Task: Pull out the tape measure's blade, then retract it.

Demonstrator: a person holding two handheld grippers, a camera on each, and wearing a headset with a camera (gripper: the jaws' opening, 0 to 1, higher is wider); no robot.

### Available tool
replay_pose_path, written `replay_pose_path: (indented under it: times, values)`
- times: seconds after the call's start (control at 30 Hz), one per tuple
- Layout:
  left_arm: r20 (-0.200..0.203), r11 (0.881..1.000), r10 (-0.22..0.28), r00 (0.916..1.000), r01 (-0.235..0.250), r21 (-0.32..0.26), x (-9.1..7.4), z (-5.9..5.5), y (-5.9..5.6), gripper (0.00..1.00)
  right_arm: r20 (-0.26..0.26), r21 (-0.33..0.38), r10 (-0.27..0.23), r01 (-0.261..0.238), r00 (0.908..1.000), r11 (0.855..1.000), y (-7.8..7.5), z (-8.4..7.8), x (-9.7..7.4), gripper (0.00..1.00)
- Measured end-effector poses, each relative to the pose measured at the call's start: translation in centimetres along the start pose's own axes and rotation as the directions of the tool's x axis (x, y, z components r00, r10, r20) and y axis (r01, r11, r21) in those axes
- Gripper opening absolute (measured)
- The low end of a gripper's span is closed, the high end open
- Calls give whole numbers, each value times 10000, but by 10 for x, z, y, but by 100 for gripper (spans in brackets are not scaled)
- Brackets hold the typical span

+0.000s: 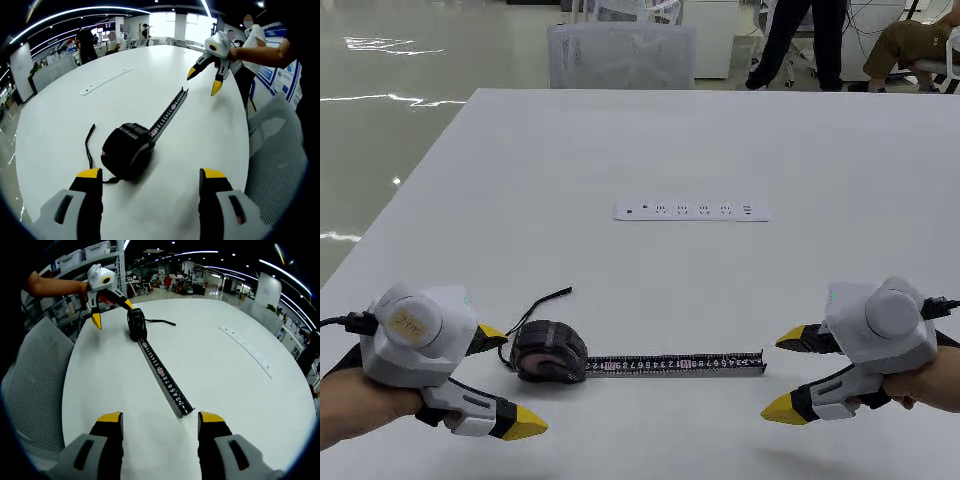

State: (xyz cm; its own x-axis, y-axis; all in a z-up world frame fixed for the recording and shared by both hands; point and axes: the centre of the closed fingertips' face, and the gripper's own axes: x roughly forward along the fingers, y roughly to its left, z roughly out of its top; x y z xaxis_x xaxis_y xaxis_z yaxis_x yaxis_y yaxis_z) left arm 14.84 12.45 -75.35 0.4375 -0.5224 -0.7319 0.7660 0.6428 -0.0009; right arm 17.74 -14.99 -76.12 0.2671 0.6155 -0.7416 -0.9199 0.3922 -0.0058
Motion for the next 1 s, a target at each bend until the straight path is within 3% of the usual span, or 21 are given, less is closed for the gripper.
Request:
replay_pose_path:
  times: [0.17, 0.3, 0.4, 0.67, 1.0]
  values:
    - [297, 9989, 358, 9989, -348, -329, -3, 1, -1, 79, 171, 424, -456, 448, 9988, 9981, 0, -3, 1, 71]
    - [437, 9975, 588, 9973, -570, -418, -8, 6, -12, 82, 293, 708, -805, 783, 9963, 9944, 2, -1, -3, 74]
    - [582, 9953, 835, 9948, -803, -546, -9, 7, -13, 85, 347, 782, -1108, 1079, 9932, 9911, 4, 1, -6, 75]
    - [1287, 9801, 1695, 9771, -1535, -1256, -15, 23, -18, 91, 792, 1637, -2125, 1976, 9739, 9665, 2, 13, -12, 88]
    - [1442, 9657, 2291, 9627, -2062, -1576, -20, 27, -22, 94, 1067, 2216, -2403, 2126, 9648, 9517, 19, 16, -15, 93]
